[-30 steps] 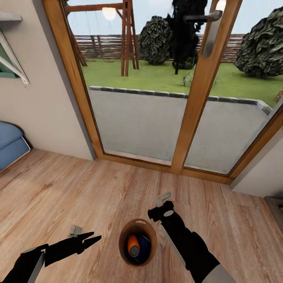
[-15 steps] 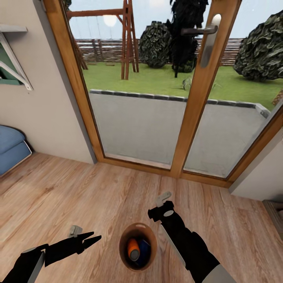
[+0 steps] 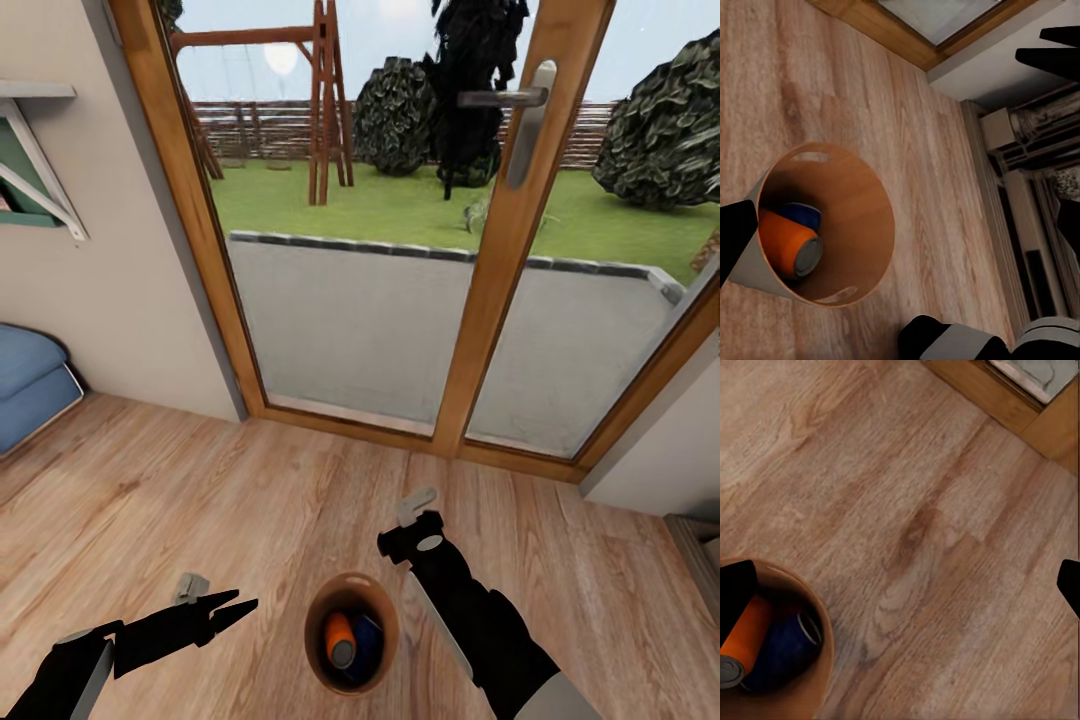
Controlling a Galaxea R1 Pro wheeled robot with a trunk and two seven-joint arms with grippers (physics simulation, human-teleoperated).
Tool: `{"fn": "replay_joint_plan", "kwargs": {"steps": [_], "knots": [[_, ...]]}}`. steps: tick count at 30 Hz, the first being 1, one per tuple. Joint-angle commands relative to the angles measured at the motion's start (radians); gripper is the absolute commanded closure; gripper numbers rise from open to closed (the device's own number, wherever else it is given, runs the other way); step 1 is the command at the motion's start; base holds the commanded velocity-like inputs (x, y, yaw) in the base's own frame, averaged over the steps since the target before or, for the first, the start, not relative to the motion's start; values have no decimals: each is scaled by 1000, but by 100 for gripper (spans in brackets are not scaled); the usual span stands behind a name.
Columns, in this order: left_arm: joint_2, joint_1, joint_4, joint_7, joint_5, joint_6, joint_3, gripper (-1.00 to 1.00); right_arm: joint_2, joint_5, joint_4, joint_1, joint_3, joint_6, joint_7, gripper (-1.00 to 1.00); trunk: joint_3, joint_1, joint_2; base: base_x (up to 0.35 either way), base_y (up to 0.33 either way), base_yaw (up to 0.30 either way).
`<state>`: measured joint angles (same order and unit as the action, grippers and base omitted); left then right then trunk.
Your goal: Put the three can of soda from the living room inside the tash can in the kitchen.
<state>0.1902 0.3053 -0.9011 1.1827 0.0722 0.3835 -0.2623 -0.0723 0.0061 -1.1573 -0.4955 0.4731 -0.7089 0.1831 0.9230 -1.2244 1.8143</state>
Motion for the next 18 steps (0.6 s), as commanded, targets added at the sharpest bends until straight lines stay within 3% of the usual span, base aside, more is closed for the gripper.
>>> {"fn": "replay_joint_plan", "kwargs": {"steps": [1, 10, 18], "knots": [[0, 0, 0, 0, 0, 0, 0, -100, 0, 1, 0, 0, 0, 0, 0, -100, -4, 4, -7, 0, 0, 0], [0, 0, 1, 0, 0, 0, 0, -100, 8, 4, 19, 7, -4, 0, 0, -100, -45, 38, -70, 0, 0, 0], [0, 0, 3, 0, 0, 0, 0, -100, 13, 2, 99, 10, -8, 31, 0, -100, -83, 69, -126, 0, 0, 0]]}}
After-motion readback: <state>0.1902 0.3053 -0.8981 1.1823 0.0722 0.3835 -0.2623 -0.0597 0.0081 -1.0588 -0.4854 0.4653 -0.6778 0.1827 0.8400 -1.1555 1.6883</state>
